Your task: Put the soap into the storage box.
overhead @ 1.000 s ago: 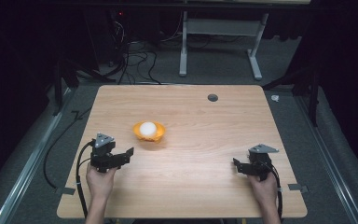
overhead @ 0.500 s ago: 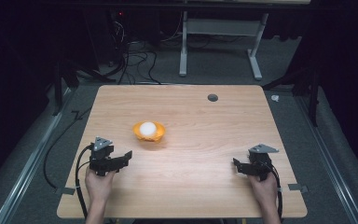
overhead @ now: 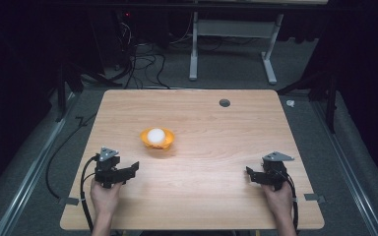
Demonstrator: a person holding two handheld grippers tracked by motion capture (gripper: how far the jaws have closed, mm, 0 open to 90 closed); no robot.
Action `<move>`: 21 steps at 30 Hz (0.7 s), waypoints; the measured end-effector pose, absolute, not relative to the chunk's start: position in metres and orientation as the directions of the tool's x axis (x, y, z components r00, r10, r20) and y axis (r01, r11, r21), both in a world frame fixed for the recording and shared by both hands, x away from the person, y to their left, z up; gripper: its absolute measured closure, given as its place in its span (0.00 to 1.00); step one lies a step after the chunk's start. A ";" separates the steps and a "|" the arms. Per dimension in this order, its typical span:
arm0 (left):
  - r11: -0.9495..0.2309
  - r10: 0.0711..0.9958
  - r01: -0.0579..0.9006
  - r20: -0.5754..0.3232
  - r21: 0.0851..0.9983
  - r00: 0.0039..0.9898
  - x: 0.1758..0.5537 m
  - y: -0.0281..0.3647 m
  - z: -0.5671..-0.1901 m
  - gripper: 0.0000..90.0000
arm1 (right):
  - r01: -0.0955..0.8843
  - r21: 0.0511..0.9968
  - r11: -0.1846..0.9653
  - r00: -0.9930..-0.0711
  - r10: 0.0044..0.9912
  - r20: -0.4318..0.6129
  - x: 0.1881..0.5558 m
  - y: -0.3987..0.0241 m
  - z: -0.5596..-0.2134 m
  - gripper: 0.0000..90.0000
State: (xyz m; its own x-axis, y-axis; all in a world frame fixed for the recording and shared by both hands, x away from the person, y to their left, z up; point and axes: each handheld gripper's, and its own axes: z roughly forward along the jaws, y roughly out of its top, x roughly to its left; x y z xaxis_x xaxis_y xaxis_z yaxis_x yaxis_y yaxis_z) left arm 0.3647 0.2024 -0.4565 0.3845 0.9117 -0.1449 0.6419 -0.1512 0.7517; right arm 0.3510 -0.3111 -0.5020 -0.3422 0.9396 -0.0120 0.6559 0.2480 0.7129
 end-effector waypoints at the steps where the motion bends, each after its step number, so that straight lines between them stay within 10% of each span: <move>1: -0.154 0.912 0.644 -0.143 0.749 0.385 0.365 0.202 -0.458 0.24 | 0.656 0.713 0.248 -0.342 0.940 -0.012 0.351 -0.311 -0.502 0.25; 21: -0.130 0.919 0.682 -0.170 0.720 0.355 0.366 0.206 -0.479 0.24 | 0.656 0.713 0.248 -0.342 0.940 -0.012 0.351 -0.311 -0.502 0.25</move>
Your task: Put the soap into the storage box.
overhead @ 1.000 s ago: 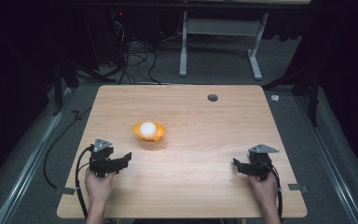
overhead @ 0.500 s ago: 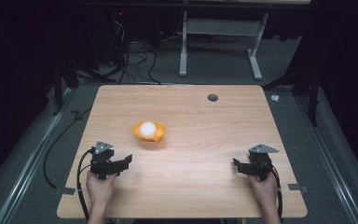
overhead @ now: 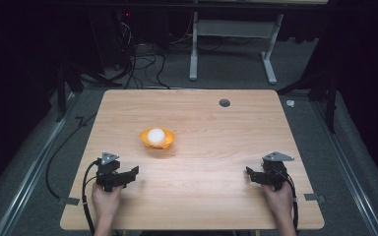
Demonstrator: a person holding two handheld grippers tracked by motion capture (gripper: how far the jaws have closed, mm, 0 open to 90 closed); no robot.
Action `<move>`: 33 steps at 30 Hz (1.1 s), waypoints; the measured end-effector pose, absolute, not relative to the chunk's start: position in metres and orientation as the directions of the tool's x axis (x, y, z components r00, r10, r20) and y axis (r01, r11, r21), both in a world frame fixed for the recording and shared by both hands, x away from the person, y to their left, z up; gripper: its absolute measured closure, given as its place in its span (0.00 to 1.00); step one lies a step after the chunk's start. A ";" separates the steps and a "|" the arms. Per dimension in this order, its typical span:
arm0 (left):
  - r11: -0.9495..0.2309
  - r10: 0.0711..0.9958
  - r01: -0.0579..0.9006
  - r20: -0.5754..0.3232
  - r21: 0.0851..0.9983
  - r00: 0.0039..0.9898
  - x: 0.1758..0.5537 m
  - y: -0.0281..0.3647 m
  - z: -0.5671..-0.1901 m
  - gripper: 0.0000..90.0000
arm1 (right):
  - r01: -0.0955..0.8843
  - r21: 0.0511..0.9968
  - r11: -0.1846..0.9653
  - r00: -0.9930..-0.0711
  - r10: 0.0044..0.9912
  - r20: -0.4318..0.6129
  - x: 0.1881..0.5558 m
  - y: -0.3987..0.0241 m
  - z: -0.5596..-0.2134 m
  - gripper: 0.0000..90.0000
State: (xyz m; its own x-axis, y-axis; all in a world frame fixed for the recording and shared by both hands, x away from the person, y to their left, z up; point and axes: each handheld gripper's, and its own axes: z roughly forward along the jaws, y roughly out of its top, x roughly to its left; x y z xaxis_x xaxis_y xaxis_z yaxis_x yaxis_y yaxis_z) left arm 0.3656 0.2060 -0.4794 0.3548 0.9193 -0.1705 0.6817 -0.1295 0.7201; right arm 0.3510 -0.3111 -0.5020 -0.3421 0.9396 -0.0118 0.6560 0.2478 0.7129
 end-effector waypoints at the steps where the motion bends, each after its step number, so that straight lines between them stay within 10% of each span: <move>1: -0.126 0.920 0.684 -0.173 0.719 0.352 0.366 0.205 -0.481 0.24 | 0.656 0.713 0.248 -0.342 0.940 -0.012 0.351 -0.311 -0.502 0.25; 33: -0.247 0.927 0.639 -0.016 0.729 0.376 0.370 0.185 -0.508 0.21 | 0.654 0.714 0.250 -0.344 0.939 -0.014 0.351 -0.311 -0.502 0.25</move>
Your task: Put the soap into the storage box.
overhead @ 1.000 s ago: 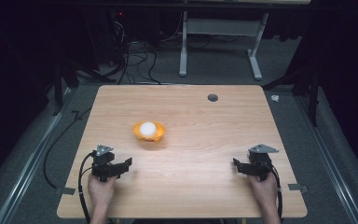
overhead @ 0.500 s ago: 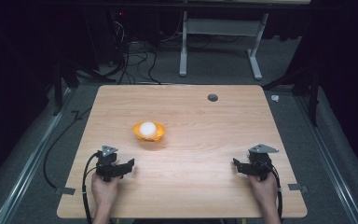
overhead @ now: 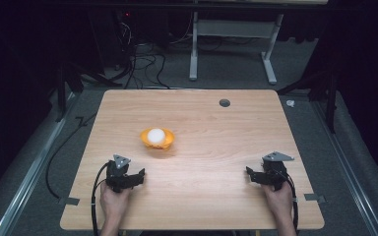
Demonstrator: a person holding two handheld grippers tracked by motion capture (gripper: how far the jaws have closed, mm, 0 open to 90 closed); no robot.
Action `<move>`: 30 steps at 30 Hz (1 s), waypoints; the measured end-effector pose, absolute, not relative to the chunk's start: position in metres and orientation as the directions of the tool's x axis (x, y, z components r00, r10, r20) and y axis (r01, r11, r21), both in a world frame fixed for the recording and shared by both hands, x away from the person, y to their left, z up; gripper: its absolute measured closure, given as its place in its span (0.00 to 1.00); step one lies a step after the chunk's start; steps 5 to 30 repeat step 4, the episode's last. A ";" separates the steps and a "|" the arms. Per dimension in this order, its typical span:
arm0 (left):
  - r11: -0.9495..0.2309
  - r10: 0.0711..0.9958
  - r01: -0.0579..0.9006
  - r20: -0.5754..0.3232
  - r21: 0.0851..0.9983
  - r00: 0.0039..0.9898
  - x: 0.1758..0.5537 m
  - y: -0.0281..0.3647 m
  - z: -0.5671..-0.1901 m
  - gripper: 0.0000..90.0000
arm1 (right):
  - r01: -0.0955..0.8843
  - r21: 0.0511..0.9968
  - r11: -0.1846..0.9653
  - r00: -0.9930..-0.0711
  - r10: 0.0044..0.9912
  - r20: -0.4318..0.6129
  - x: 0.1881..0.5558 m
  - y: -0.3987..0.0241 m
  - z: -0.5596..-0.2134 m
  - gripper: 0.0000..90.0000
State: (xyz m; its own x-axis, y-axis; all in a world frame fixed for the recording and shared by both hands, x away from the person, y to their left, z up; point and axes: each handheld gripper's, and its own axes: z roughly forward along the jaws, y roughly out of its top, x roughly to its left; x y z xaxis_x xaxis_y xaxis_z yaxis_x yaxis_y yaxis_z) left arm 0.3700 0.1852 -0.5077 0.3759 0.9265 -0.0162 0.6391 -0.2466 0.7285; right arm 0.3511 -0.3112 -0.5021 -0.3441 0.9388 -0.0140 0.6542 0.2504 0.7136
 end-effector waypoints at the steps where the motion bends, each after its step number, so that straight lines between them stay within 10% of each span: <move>1: -0.246 0.927 0.639 -0.016 0.729 0.375 0.370 0.185 -0.508 0.21 | 0.654 0.714 0.251 -0.344 0.939 -0.014 0.351 -0.311 -0.502 0.25; 30: -0.247 0.926 0.639 -0.016 0.729 0.376 0.370 0.185 -0.508 0.21 | 0.654 0.713 0.251 -0.344 0.939 -0.014 0.351 -0.311 -0.502 0.25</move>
